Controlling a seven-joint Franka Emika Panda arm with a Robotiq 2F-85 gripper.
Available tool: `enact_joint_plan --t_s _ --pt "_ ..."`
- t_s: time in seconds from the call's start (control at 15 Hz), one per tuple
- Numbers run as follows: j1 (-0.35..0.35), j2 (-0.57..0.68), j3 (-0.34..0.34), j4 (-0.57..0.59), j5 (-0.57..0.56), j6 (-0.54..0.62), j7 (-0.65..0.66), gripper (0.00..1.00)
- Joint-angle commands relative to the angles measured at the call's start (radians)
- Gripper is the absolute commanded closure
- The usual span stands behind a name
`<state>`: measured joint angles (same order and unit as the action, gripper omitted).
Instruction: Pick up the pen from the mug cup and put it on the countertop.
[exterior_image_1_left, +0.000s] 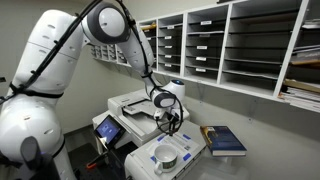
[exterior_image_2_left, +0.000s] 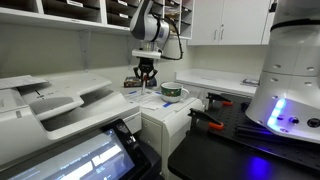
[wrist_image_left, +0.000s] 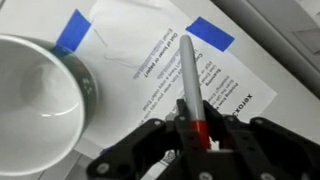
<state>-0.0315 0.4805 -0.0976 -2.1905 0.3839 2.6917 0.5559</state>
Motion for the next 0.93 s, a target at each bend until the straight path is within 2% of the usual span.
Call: enact_joint_plan --t_s 0.0,0.07,0.2,0.47,0.53,0.67,0.87 --pt "0.003 0.021 -0.008 0.046 0.004 -0.030 0.001 0.54" --pt "0.009 0.019 -0.013 0.046 -0.006 -0.036 0.002 0.47" --pt "0.073 -0.010 -0.078 0.005 -0.101 -0.005 0.050 0.34" --pt "0.197 -0.104 -0.222 -0.108 -0.320 0.160 0.092 0.03" --pt "0.229 -0.133 -0.261 -0.136 -0.372 0.185 0.106 0.00" --pt "0.253 -0.197 -0.295 -0.183 -0.430 0.168 0.110 0.00" --pt "0.239 -0.287 -0.286 -0.246 -0.491 0.139 0.101 0.00"
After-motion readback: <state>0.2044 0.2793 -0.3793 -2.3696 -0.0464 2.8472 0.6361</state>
